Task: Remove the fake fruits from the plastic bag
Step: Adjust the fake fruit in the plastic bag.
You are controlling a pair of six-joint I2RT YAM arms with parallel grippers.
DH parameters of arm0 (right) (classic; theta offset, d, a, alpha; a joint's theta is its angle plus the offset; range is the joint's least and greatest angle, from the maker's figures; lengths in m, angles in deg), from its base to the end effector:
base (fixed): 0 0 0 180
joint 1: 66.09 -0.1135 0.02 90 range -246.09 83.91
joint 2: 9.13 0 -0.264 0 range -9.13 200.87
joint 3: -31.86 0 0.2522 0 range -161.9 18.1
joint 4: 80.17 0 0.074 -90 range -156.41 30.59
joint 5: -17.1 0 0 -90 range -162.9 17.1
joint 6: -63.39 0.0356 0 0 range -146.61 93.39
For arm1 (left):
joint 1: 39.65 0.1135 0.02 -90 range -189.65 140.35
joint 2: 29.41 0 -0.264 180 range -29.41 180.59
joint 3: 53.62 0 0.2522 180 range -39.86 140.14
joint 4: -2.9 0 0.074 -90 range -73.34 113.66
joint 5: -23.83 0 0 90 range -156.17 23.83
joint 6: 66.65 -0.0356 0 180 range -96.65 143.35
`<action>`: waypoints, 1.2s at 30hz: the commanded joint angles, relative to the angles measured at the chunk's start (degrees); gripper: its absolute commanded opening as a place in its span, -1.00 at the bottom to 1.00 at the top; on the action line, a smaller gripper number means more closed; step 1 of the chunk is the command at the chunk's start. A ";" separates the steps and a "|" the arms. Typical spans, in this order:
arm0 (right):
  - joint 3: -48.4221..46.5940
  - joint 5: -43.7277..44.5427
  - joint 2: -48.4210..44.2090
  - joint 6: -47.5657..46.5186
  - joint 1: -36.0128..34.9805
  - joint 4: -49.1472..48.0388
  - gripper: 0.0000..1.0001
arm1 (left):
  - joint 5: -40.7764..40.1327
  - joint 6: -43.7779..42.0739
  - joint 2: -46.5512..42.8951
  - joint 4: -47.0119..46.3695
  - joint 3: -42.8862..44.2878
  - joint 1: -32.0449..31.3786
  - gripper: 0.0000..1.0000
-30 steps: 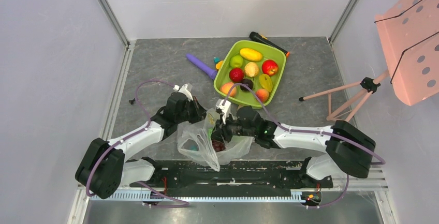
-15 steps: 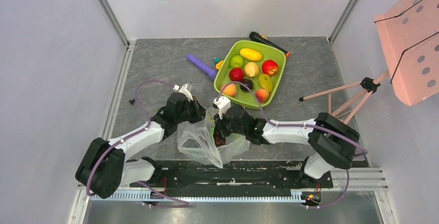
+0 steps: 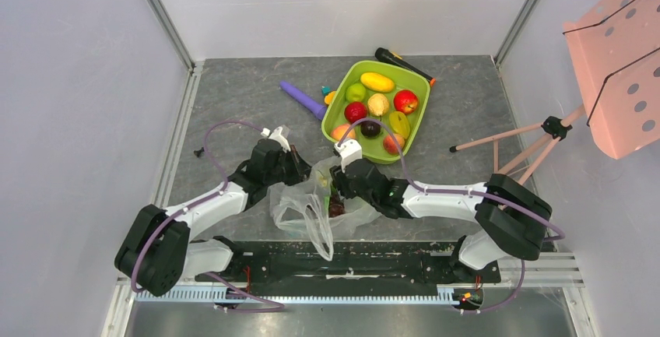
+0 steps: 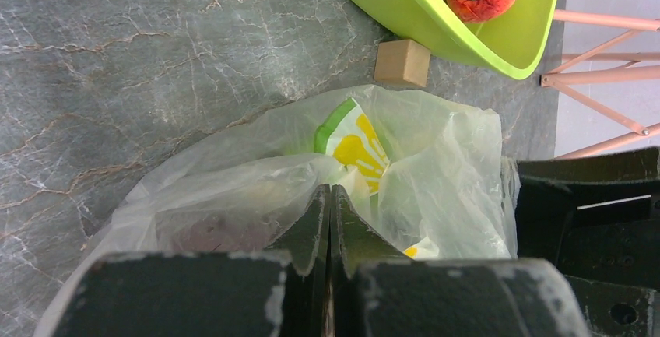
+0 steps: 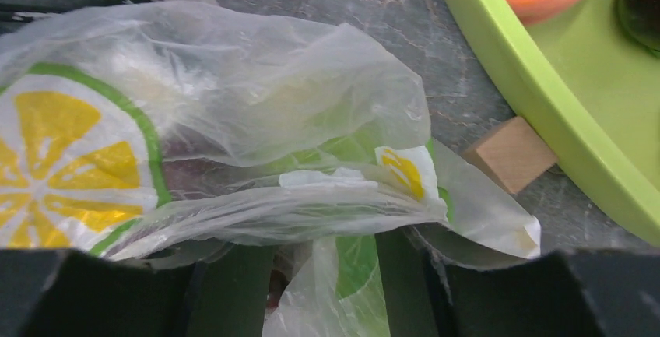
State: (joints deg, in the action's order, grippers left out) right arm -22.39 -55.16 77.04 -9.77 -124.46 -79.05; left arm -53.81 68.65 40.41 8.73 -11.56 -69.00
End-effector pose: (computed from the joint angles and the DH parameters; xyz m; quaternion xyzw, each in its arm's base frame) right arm 0.1702 0.2556 0.1847 -0.2392 0.8381 0.1801 0.4560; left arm 0.2078 -0.1256 0.1836 -0.0712 0.8747 -0.3603 0.3161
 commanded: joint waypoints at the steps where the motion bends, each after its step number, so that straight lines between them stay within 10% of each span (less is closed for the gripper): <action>1: -0.70 4.89 0.31 -0.36 0.53 3.54 0.11 | 0.64 -0.11 0.76 -2.54 -0.27 0.25 -0.96; 8: -2.51 4.50 3.47 -6.04 0.54 7.53 0.71 | 1.00 -0.19 1.67 -3.21 -0.27 0.29 -0.96; 16: -6.55 -1.15 9.97 -11.40 0.53 7.48 0.87 | 2.03 -0.02 4.54 -4.97 -0.09 0.24 -0.96; 27: -4.00 -6.58 9.83 -11.18 0.62 3.86 -0.11 | 1.75 -0.39 4.43 -5.17 -0.39 0.34 -0.96; 36: 2.25 -13.10 -7.09 -10.19 0.62 2.46 -0.16 | 1.37 -0.47 0.90 -6.55 -1.52 0.32 -0.96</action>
State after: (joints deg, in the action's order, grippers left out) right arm -21.58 -63.16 77.78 -21.07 -123.74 -74.61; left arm -53.09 68.65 44.09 5.13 -12.24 -68.98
